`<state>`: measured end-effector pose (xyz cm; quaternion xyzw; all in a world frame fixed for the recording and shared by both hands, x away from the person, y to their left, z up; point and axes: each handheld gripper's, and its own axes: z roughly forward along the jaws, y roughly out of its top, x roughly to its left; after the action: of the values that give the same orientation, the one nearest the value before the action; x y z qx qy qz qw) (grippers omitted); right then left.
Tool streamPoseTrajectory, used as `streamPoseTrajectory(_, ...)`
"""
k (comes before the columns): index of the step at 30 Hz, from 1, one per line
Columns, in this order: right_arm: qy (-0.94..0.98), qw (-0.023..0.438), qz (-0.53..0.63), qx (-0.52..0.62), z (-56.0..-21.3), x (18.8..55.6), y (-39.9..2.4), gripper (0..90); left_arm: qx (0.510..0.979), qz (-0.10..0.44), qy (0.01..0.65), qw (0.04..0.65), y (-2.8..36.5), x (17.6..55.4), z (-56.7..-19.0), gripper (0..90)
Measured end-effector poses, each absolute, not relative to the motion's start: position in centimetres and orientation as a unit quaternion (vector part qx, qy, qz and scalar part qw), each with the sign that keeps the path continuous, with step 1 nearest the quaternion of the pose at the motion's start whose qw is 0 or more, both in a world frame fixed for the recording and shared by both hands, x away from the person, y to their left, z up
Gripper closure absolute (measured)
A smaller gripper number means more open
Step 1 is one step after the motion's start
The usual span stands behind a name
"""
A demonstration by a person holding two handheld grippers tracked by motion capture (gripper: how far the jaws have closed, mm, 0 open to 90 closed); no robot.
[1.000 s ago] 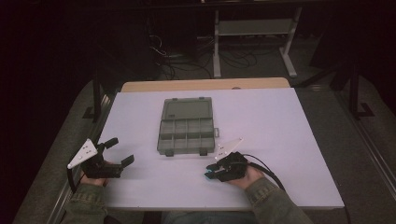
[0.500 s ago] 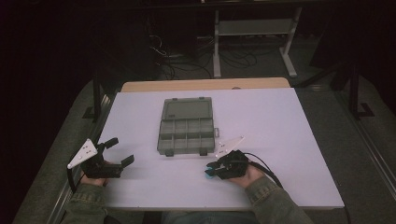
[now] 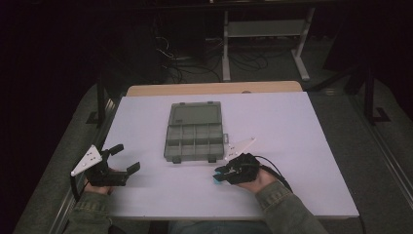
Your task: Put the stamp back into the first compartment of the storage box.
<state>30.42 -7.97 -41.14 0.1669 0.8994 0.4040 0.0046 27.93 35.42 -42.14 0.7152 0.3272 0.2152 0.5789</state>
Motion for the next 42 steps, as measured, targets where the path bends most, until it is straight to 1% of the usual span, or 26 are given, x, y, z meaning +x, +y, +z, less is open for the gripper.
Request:
streamPoseTrajectory(10,0.897,0.004,0.409,0.166,-40.1,30.9,-7.8,71.5,0.715,0.215,0.327,0.579,35.4,27.9,-42.1,0.3)
streamPoseTrajectory(25,0.891,0.017,0.422,0.165,-38.0,32.0,-8.0,71.5,0.717,0.214,0.327,0.578,35.4,27.9,-42.1,0.3)
streamPoseTrajectory(42,0.893,0.019,0.42,0.161,-36.8,33.4,-6.5,71.5,0.715,0.215,0.327,0.58,35.4,27.9,-42.2,0.3)
